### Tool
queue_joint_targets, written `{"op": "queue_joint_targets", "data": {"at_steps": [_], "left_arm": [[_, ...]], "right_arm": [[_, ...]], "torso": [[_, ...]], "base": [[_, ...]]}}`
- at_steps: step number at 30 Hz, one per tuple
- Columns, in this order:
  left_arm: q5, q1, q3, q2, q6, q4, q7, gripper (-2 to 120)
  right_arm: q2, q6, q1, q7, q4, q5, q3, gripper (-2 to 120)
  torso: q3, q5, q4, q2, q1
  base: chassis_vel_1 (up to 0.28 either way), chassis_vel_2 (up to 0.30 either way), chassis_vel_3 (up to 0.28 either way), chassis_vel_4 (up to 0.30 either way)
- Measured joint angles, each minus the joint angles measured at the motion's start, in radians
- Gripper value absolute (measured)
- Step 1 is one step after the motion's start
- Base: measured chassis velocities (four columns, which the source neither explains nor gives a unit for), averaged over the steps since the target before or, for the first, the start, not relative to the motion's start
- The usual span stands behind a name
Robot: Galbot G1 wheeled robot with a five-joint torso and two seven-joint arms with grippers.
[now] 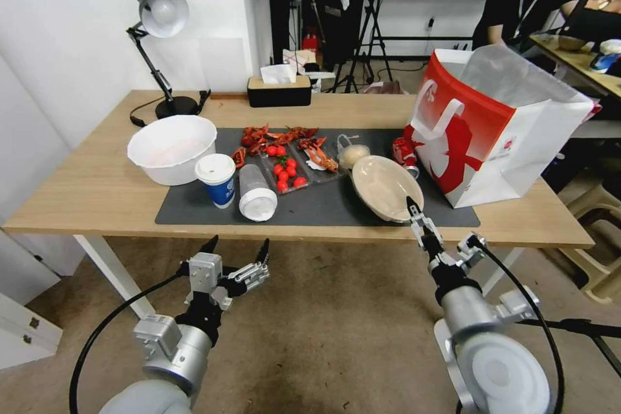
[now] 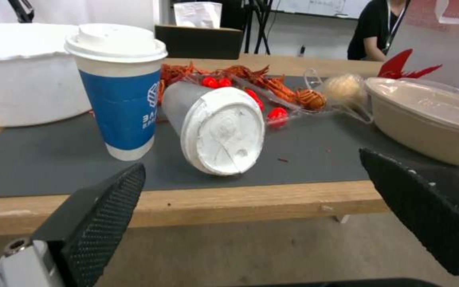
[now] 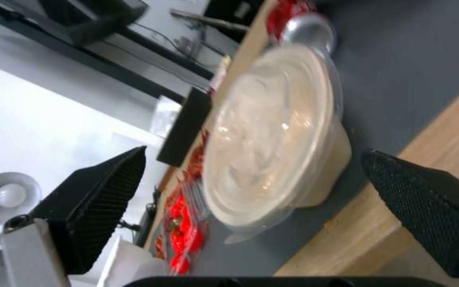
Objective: Pick up the trash from the table and place it into the takeout bag.
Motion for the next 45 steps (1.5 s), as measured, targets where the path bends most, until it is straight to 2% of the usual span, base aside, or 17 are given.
{"op": "queue_joint_targets", "data": {"at_steps": [4,10,12,14,16,17,20,21,23,30,33,34,37,38,42,43,45], "left_arm": [[0.003,0.007,0.0,-0.004,-0.013,0.0,-0.001,100],[0.004,0.013,-0.006,-0.006,-0.018,0.0,-0.002,100],[0.004,0.014,-0.007,-0.009,-0.019,0.001,-0.002,100],[0.005,0.014,-0.007,-0.01,-0.019,0.001,-0.003,100],[0.006,0.013,-0.005,-0.012,-0.02,0.002,-0.004,100],[0.006,0.013,-0.005,-0.012,-0.02,0.002,-0.004,100],[0.008,0.013,0.001,-0.012,-0.026,0.004,-0.004,100],[0.008,0.013,0.001,-0.012,-0.026,0.004,-0.004,100],[0.007,0.013,-0.001,-0.009,-0.027,0.006,-0.005,100],[0.002,0.0,-0.003,-0.002,-0.03,0.02,-0.005,100],[0.002,-0.012,0.001,0.006,-0.031,0.03,-0.005,100],[0.002,-0.012,0.001,0.006,-0.031,0.03,-0.005,100],[0.001,-0.023,0.0,0.017,-0.033,0.038,-0.007,100],[0.001,-0.023,0.0,0.017,-0.033,0.038,-0.007,100],[0.001,-0.028,-0.001,0.018,-0.044,0.045,-0.009,100],[0.001,-0.028,-0.001,0.018,-0.044,0.045,-0.009,100],[0.001,-0.029,-0.001,0.015,-0.051,0.049,-0.01,100]], "right_arm": [[0.0,-0.018,0.044,0.065,-0.037,0.073,-0.004,100],[0.001,-0.02,0.069,0.096,-0.056,0.134,-0.001,87],[0.0,-0.02,0.067,0.104,-0.051,0.159,0.0,78],[-0.001,-0.021,0.066,0.106,-0.048,0.166,0.0,75],[0.0,-0.021,0.065,0.109,-0.044,0.171,0.0,62],[0.0,-0.021,0.065,0.109,-0.044,0.171,0.0,62],[-0.001,-0.021,0.061,0.11,-0.045,0.171,0.003,47],[-0.001,-0.021,0.061,0.11,-0.045,0.171,0.003,47],[-0.002,-0.023,0.056,0.106,-0.045,0.175,0.006,36],[-0.006,-0.024,0.049,0.085,-0.043,0.177,0.015,14],[-0.013,-0.023,0.042,0.043,-0.035,0.11,0.017,2],[-0.013,-0.023,0.042,0.043,-0.035,0.11,0.017,2],[-0.038,-0.004,0.018,-0.077,-0.014,-0.077,0.016,0],[-0.038,-0.004,0.018,-0.077,-0.014,-0.077,0.016,0],[-0.104,0.073,-0.013,-0.258,0.036,-0.367,0.033,0],[-0.104,0.073,-0.013,-0.258,0.036,-0.367,0.033,0],[-0.153,0.127,-0.01,-0.344,0.069,-0.474,0.059,0]], "torso": [[0.0,0.0,0.0,0.0,0.0],[0.0,0.0,-0.0001,0.0,0.0],[0.0,0.0,-0.0001,0.0,0.0],[0.0,-0.0001,-0.0001,0.0,0.0],[0.0,0.0,-0.0001,0.0,0.0],[0.0,0.0,-0.0001,0.0,0.0],[0.0,0.0,-0.0001,0.0,0.0],[0.0,0.0,-0.0001,0.0,0.0],[0.0,0.0,-0.0001,0.0,0.0],[0.0,0.0,-0.0001,0.0,0.0],[0.0,0.0001,-0.0002,0.0,0.0],[0.0,0.0001,-0.0002,0.0,0.0],[0.0,0.0001,-0.0001,0.0,0.0],[0.0,0.0001,-0.0001,0.0,0.0],[0.0,0.0001,-0.0003,0.0,0.0],[0.0,0.0001,-0.0003,0.0,0.0],[0.0,0.0003,-0.0002,0.0,0.0]], "base": [[0.0,0.0,0.0,0.0],[0.0,0.0,0.0,0.0],[0.0,0.0,0.0,0.0],[0.0,0.0,0.0,0.0],[0.0,0.0,0.0,0.0],[0.0,0.0,0.0,0.0],[0.0,0.0,0.0,0.0],[0.0,0.0,0.0,0.0],[0.0,0.0,0.0,0.0],[0.0,0.0,0.0,0.0],[0.0,0.0,0.0,0.0],[0.0,0.0,0.0,0.0],[0.0,0.0,0.0,0.0],[0.0,0.0,0.0,0.0],[0.0,0.0,0.0,0.0],[0.0,0.0,0.0,0.0],[0.0,0.0,0.0,0.0]]}}
